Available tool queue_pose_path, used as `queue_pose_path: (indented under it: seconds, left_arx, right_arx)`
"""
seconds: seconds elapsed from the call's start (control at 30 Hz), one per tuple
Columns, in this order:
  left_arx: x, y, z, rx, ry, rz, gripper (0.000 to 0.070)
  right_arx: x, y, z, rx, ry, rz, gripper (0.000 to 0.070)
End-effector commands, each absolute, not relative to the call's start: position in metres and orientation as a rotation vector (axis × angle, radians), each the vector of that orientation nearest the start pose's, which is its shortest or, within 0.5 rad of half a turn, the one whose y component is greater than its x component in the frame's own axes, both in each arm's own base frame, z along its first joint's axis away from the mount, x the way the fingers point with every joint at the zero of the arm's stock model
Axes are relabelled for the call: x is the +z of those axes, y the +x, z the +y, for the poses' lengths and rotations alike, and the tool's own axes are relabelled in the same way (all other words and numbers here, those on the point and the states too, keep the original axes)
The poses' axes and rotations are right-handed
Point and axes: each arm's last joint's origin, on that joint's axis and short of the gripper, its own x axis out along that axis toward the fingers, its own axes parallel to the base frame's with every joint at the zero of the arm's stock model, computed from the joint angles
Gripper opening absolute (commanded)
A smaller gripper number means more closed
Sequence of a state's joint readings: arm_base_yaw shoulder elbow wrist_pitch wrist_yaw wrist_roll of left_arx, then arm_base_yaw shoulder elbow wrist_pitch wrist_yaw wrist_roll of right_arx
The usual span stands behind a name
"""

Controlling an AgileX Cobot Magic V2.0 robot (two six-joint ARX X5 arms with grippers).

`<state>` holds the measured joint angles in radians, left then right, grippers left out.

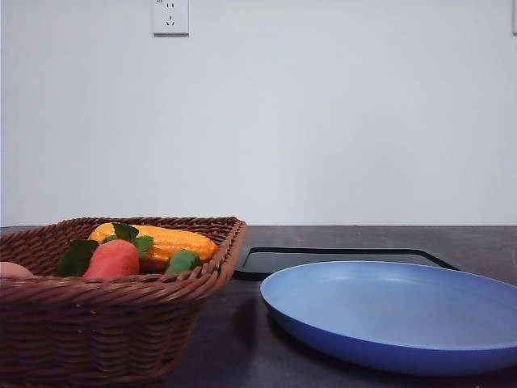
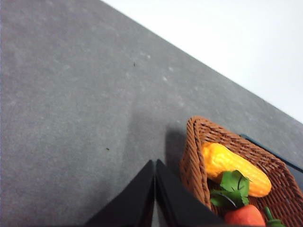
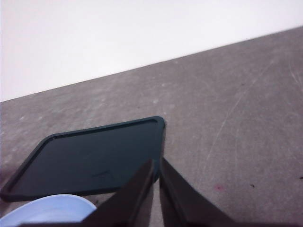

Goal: Transfer egg from basket to plate and serve

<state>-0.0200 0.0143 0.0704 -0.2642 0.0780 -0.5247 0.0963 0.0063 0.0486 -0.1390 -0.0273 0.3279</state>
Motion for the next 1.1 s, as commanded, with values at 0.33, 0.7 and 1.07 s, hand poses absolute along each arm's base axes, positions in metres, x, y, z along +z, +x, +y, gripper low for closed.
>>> queue_pose_path:
  seconds: [0.33, 0.7, 1.07]
  left_arx:
    - [0.227, 0.095, -0.008, -0.159, -0.41, 0.328, 0.0]
    - [0.275, 0.128, -0.015, -0.373, -0.283, 0.559, 0.0]
    - [0.275, 0.148, -0.031, -0.503, -0.203, 0.814, 0.0001]
  right_arx:
    - [0.239, 0.088, 0.009, 0.088, 0.318, 0.244, 0.0]
    - [0.252, 0.12, 0.018, 0.254, 0.281, 0.606, 0.0]
    - [0.215, 0.153, 0.028, 0.391, 0.394, 1.011, 0.0022]
